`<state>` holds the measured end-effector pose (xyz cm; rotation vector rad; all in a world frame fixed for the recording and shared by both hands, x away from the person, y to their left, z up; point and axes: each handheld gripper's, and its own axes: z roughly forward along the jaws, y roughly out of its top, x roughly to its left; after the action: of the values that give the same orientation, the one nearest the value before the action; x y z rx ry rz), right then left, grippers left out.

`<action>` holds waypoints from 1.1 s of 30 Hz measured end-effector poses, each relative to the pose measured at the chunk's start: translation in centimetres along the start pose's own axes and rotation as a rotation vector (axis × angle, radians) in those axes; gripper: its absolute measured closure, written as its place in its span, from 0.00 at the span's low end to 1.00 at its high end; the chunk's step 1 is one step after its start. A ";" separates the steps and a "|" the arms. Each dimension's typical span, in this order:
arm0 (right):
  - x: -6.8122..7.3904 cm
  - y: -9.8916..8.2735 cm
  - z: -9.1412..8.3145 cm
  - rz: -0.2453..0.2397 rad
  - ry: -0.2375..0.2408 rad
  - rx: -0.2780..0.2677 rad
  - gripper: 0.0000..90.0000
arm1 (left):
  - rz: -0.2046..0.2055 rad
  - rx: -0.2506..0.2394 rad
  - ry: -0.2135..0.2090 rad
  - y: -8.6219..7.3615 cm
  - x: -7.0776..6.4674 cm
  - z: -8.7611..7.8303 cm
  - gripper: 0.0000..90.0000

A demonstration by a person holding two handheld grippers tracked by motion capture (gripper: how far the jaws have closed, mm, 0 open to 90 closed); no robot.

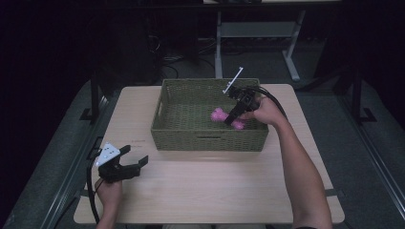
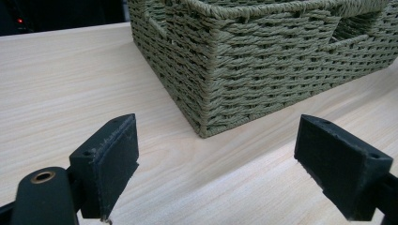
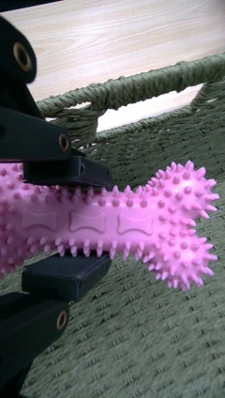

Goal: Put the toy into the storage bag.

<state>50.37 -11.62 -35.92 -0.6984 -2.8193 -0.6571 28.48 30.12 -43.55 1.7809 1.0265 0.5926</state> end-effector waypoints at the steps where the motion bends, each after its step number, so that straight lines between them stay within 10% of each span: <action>1: 0.0 0.0 0.1 -0.003 -0.002 0.008 0.64 | 0.000 0.000 0.001 0.0 0.0 0.0 0.15; 33: -0.4 -0.5 1.2 0.040 0.029 -0.023 0.64 | -0.003 -0.002 0.000 0.0 0.0 0.0 0.15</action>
<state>50.46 -11.64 -37.29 -0.7405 -2.7680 -0.6887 28.50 30.09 -43.55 1.7776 1.0280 0.5916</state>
